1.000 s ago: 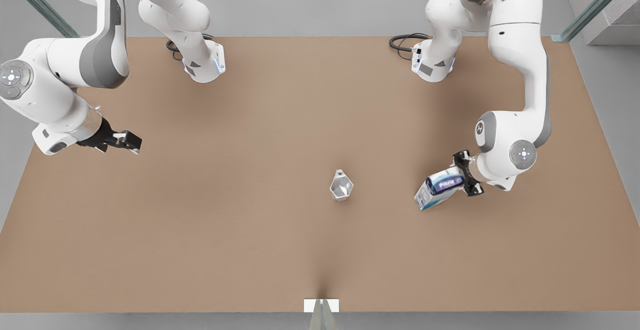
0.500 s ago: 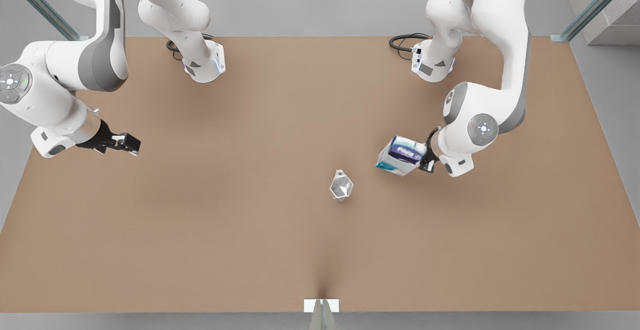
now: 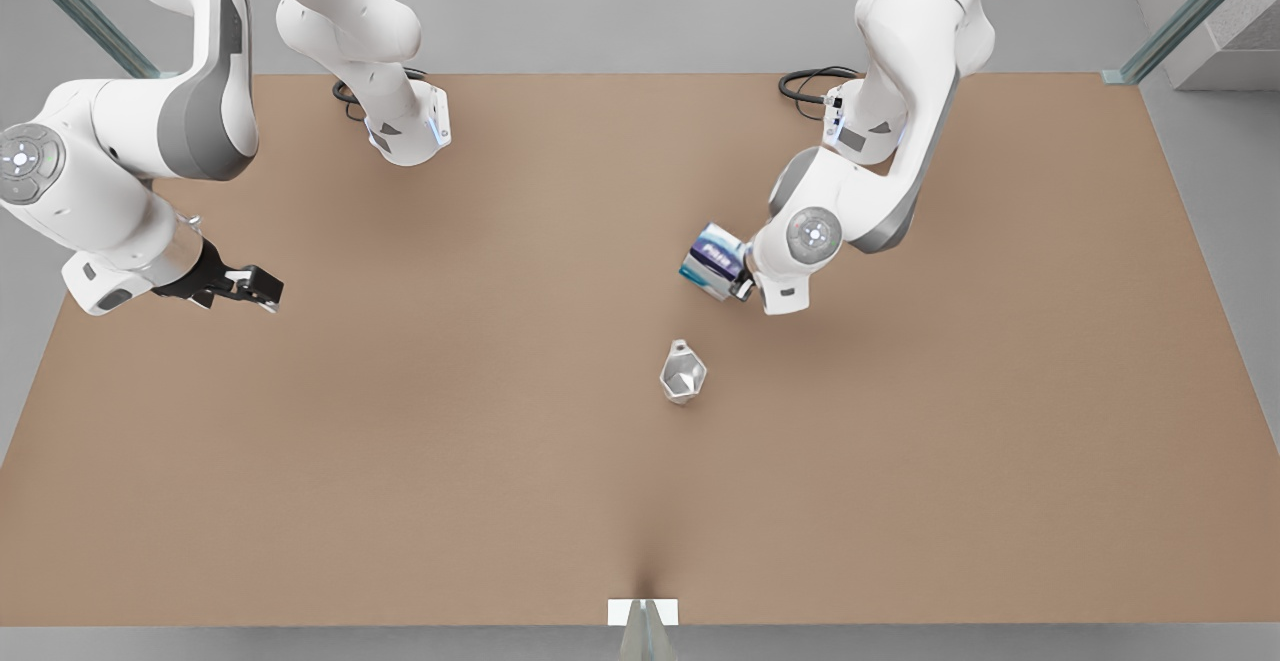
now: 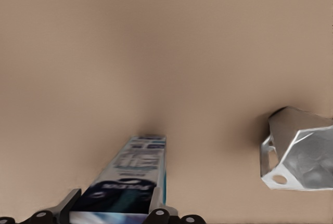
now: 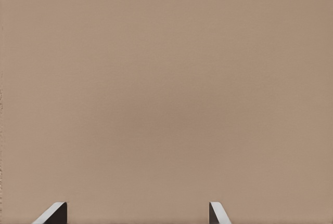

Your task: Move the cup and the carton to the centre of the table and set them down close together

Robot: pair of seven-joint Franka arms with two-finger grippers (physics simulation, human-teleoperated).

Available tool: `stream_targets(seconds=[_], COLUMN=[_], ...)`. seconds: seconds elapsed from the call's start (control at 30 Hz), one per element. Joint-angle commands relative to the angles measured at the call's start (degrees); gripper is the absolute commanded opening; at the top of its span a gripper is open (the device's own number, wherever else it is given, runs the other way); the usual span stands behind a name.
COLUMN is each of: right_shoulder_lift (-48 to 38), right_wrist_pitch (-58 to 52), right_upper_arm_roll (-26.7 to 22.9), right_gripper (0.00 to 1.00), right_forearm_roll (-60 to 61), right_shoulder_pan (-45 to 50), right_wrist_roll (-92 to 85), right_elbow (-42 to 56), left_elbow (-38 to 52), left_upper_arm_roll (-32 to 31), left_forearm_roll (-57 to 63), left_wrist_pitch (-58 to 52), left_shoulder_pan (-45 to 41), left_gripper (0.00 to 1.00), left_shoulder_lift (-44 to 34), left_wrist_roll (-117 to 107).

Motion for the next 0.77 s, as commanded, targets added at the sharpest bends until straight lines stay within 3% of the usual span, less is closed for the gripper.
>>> stream_targets(seconds=[0.0,0.33,0.37,0.4,0.5,0.63,0.73], right_shoulder_lift=[0.0,0.0,0.0,0.0,0.0,0.0,0.2], right_wrist_pitch=[0.0,-1.0,-1.0,-0.9,-1.0,-0.9,-0.3], right_upper_arm_roll=[0.0,0.0,0.0,0.0,0.0,0.0,0.0], right_gripper=[1.00,1.00,1.00,1.00,1.00,1.00,1.00], right_forearm_roll=[0.0,0.1,0.1,0.2,0.2,0.2,-0.2], right_shoulder_pan=[0.0,0.0,0.0,0.0,0.0,-0.1,0.0], right_wrist_roll=[0.0,0.0,0.0,0.0,0.0,-0.1,0.1], right_elbow=[0.0,0.0,0.0,0.0,0.0,0.0,0.0], left_elbow=[0.1,0.7,4.3,8.8,18.7,28.9,29.0], left_upper_arm_roll=[0.0,1.9,4.4,4.8,5.0,4.9,4.8], left_forearm_roll=[0.5,0.9,1.2,9.2,10.8,12.9,14.7], left_wrist_pitch=[-0.4,-1.9,-8.5,-13.9,-19.0,-24.9,-25.0], left_shoulder_pan=[0.0,1.6,6.2,10.4,20.1,22.9,22.8], left_gripper=[0.97,1.00,1.00,1.00,1.00,1.00,1.00], left_shoulder_lift=[0.1,-1.8,-2.2,-1.7,-0.6,-1.5,-2.3], left_wrist_roll=[0.0,2.7,19.6,38.7,75.1,83.7,83.7])
